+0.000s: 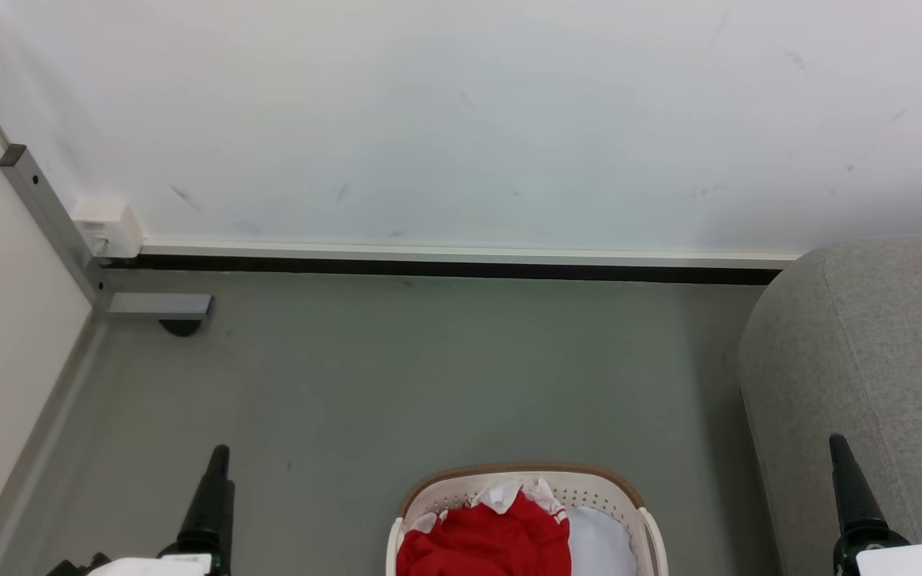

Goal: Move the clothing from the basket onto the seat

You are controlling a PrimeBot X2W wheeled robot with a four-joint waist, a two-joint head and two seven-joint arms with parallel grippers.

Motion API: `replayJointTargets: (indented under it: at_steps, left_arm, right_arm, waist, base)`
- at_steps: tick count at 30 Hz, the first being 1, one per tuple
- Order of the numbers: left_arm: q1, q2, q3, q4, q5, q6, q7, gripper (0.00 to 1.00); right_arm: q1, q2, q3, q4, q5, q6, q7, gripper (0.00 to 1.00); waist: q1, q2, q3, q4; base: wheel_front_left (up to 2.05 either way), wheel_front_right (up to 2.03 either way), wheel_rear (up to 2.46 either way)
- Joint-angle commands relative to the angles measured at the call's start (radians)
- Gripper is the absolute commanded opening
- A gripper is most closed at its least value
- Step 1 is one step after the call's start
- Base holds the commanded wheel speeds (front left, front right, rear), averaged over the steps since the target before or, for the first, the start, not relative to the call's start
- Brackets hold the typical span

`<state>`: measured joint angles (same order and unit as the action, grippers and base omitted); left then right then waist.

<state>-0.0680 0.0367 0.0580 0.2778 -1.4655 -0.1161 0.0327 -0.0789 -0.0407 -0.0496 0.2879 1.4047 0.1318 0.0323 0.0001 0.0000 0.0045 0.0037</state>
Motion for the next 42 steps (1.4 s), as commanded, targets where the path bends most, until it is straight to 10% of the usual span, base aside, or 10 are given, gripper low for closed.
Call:
replayJointTargets:
  at_steps: [1,42]
  left_arm:
    - [-0.022,0.006,-0.005,-0.02,0.047,0.005,-0.012,1.0]
    - [-0.007,0.012,-0.077,-0.047,0.765,0.062,-0.16,1.0]
  right_arm:
    - [-0.026,-0.015,0.005,-0.019,-0.054,0.0,-0.011,1.0]
    - [-0.046,-0.074,0.121,-0.001,-0.78,-0.001,-0.16,1.0]
  waist:
    - [-0.0001,0.0,0.0,0.0]
    - [-0.0001,0.0,-0.004,0.003]
  base:
    - [0.0,0.0,0.0]
    - [0.0,0.0,0.0]
